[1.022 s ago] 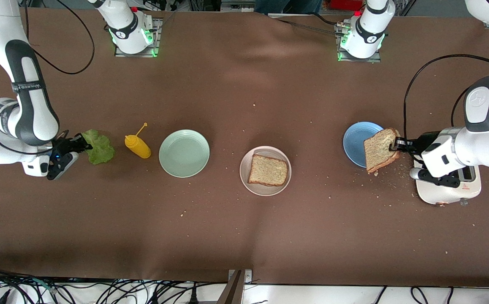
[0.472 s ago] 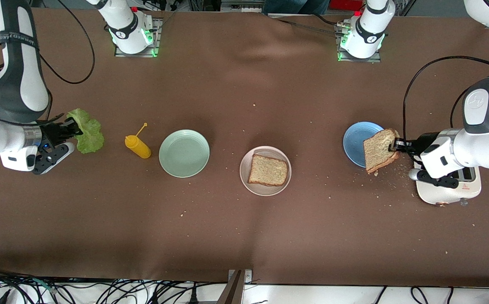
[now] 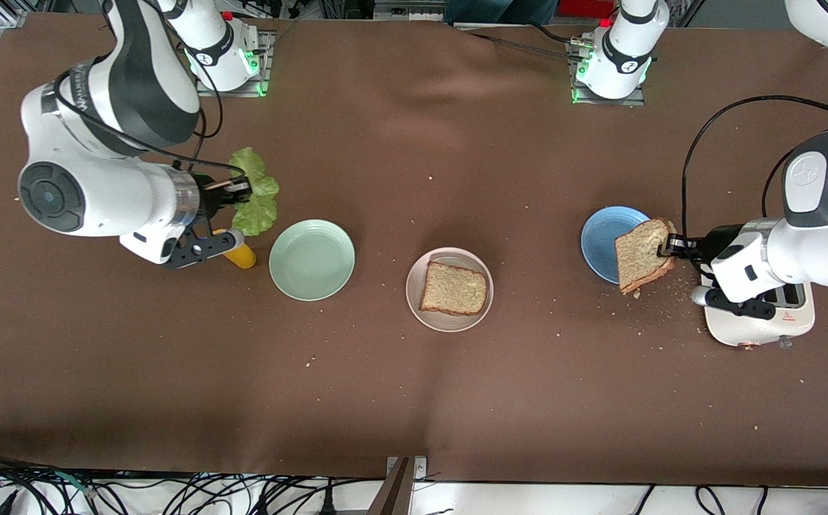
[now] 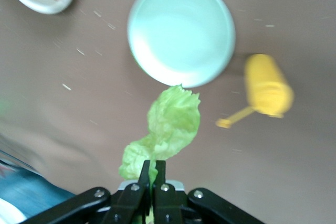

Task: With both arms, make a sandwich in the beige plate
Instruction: 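Carry the lettuce leaf onto the bread on the beige plate with the right gripper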

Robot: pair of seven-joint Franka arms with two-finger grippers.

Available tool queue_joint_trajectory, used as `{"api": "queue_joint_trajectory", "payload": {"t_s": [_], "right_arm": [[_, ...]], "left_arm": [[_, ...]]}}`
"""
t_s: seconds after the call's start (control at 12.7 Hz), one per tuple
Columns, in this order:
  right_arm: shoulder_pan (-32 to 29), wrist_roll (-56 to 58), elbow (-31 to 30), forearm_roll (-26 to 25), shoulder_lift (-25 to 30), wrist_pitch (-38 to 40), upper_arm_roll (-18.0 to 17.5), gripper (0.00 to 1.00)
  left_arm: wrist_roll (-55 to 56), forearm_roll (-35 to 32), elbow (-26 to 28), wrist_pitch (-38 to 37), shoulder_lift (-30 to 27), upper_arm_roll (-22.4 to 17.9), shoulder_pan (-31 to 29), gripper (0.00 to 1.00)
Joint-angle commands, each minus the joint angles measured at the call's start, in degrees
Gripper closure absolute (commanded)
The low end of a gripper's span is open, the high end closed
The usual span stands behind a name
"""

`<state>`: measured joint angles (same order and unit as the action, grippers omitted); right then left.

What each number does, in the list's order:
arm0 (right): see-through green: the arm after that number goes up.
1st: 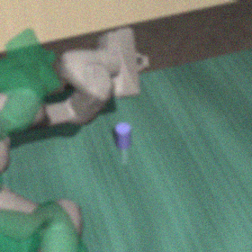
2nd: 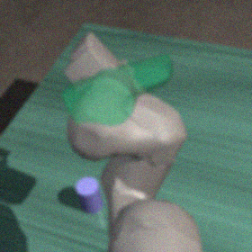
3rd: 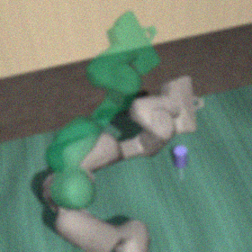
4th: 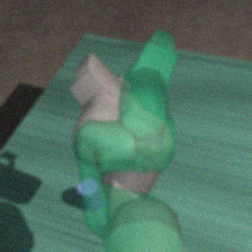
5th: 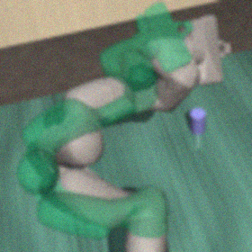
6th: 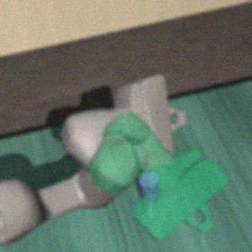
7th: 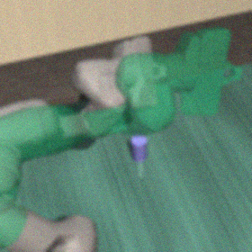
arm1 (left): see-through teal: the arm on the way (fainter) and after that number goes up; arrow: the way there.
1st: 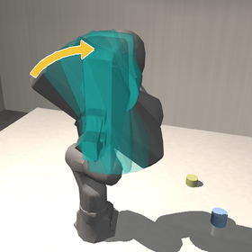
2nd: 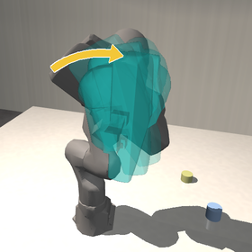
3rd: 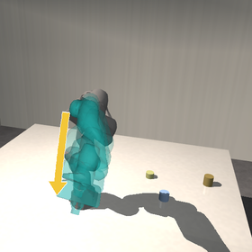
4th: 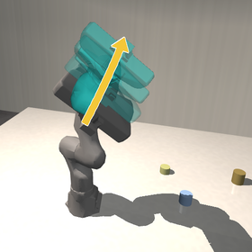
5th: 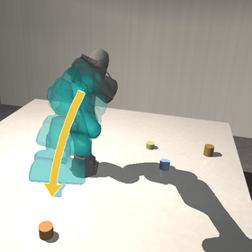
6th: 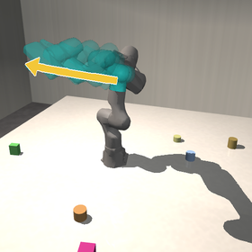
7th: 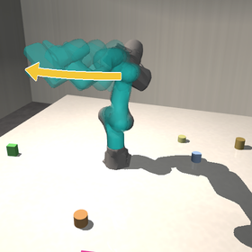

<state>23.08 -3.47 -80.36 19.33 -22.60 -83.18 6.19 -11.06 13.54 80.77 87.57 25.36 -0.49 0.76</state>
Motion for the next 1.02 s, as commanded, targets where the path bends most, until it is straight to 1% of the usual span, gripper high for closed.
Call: {"api": "queue_joint_trajectory", "payload": {"t_s": [0.0,0.08,0.16,0.24,0.39,0.47,0.63,0.79,0.94], "right_arm": [[5.4,-12.5,1.3,4.2,-3.2,-8.7,0.7,1.0],[7.7,-16.4,1.3,6.8,-5.0,-14.1,0.7,1.0],[9.2,-21.7,1.3,11.2,-6.9,-20.0,0.7,1.0],[10.7,-26.4,1.4,14.6,-8.7,-26.6,0.7,1.0],[13.9,-33.8,1.5,19.4,-12.0,-39.4,0.7,1.0],[15.8,-36.7,1.5,20.9,-13.9,-45.6,0.7,1.0],[18.6,-40.9,1.5,22.1,-17.7,-54.8,0.6,1.0],[21.4,-45.0,2.3,22.2,-22.0,-64.5,0.1,1.0],[24.2,-47.1,2.3,22.2,-25.5,-70.5,0.0,1.0]], "left_arm": [[-1.4,2.2,-1.1,-0.2,0.7,0.1,-0.3,1.0],[-1.4,2.9,-1.2,-0.2,0.7,0.0,-0.3,1.0],[-1.4,2.9,-1.2,-0.2,0.9,0.1,-0.3,1.0],[-1.8,2.9,-1.1,-0.2,1.0,0.1,-0.3,1.0],[-1.8,3.2,-1.2,-0.2,1.1,0.1,-0.3,1.0],[-1.8,3.2,-1.2,-0.2,1.1,0.0,-0.3,1.0],[-1.8,3.2,-1.2,-0.2,1.1,0.1,-0.3,1.0],[-1.8,3.2,-1.2,-0.2,1.2,0.0,-0.3,1.0],[-1.9,3.2,-1.2,-0.1,1.4,0.1,-0.3,1.0]]}}
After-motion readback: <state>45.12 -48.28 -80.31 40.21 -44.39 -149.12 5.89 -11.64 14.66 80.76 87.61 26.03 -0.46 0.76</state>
